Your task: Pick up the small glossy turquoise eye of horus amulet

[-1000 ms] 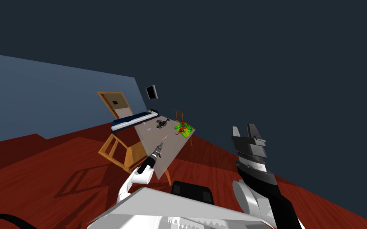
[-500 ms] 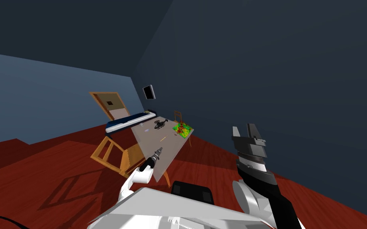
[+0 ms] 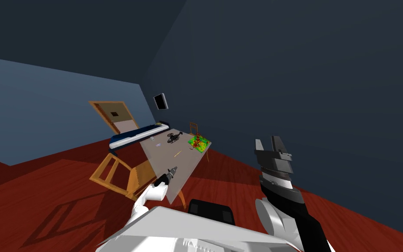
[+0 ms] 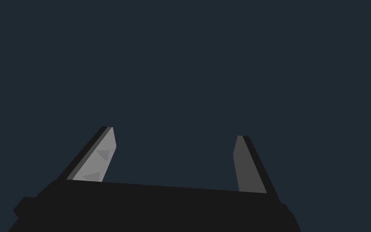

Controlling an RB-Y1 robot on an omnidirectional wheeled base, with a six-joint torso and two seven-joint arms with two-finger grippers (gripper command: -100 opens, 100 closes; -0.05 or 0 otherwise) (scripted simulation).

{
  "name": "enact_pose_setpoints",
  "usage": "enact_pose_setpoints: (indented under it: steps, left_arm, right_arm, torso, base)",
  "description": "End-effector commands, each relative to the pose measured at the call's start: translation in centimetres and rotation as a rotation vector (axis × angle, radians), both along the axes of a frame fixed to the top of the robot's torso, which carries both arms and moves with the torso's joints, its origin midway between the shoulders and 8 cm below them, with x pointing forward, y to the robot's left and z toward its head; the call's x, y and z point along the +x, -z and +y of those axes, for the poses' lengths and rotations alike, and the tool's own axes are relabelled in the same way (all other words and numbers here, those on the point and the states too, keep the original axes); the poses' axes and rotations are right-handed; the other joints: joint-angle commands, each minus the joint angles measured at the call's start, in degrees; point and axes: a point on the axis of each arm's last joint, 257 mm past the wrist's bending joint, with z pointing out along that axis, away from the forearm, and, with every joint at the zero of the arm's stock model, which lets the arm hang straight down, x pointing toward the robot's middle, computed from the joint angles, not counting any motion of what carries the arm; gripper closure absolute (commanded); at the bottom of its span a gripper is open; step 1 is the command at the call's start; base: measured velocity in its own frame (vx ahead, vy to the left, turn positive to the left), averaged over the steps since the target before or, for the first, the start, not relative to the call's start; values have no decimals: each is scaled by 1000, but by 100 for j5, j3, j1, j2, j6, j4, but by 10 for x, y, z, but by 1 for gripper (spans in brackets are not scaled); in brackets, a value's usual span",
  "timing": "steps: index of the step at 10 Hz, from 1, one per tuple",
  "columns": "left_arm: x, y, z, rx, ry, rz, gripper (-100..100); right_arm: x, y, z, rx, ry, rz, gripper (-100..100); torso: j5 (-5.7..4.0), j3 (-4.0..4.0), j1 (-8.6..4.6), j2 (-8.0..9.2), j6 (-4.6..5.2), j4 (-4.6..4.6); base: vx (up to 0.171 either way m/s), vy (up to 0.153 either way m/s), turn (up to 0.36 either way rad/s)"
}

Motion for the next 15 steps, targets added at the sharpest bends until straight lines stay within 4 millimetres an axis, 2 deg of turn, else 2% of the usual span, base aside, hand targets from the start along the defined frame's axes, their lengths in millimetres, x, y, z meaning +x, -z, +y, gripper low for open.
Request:
enact_pose_setpoints:
  steps: [1, 2, 3, 4, 5, 6, 10, 11, 15]
  left_arm:
    - [-14, 19, 10, 3, -10, 80, -100]
    - [-15, 19, 10, 2, -11, 84, -100]
    - [-26, 32, 19, 4, -20, 148, -100]
    - [-26, 33, 19, 4, -20, 149, -100]
    - [-37, 43, 28, 5, -30, 207, -100]
    - [-37, 44, 28, 5, -31, 209, -100]
    - [-67, 66, 55, 7, -66, 361, -100]
    - [-67, 66, 55, 7, -66, 361, -100]
    - [-96, 76, 88, 9, -117, 499, -100]
  right_arm:
    - [0, 0, 0, 0, 0, 0, 0]
    - [0, 0, 0, 0, 0, 0, 0]
    - [0, 0, 0, 0, 0, 0, 0]
    - [0, 0, 0, 0, 0, 0, 0]
    - [0, 0, 0, 0, 0, 0, 0]
    - [0, 0, 0, 0, 0, 0, 0]
    - [0, 0, 0, 0, 0, 0, 0]
    - [0, 0, 0, 0, 0, 0, 0]
    - [0, 0, 0, 0, 0, 0, 0]
  torso:
    - [0, 0, 0, 0, 0, 0]
    - [-1, -1, -1, -2, 1, 0]
    - [-1, -1, -2, -2, 0, 0]
    - [0, -1, -1, -3, 1, 0]
    - [0, -1, -1, -1, 0, 0]
    - [0, -2, 0, -3, 1, 0]
    - [-1, -4, -2, -7, -1, -1]
    - [-1, -3, -3, -6, 0, -1]
    - [-1, -6, -3, -11, 0, -2]
  base:
    - [25, 2, -87]
    - [24, 4, -45]
    - [26, 5, -78]
    - [22, 7, -53]
    - [29, 7, -80]
    - [24, 4, -41]
    - [35, 4, -75]
    - [23, 3, -41]
    - [43, 4, -81]
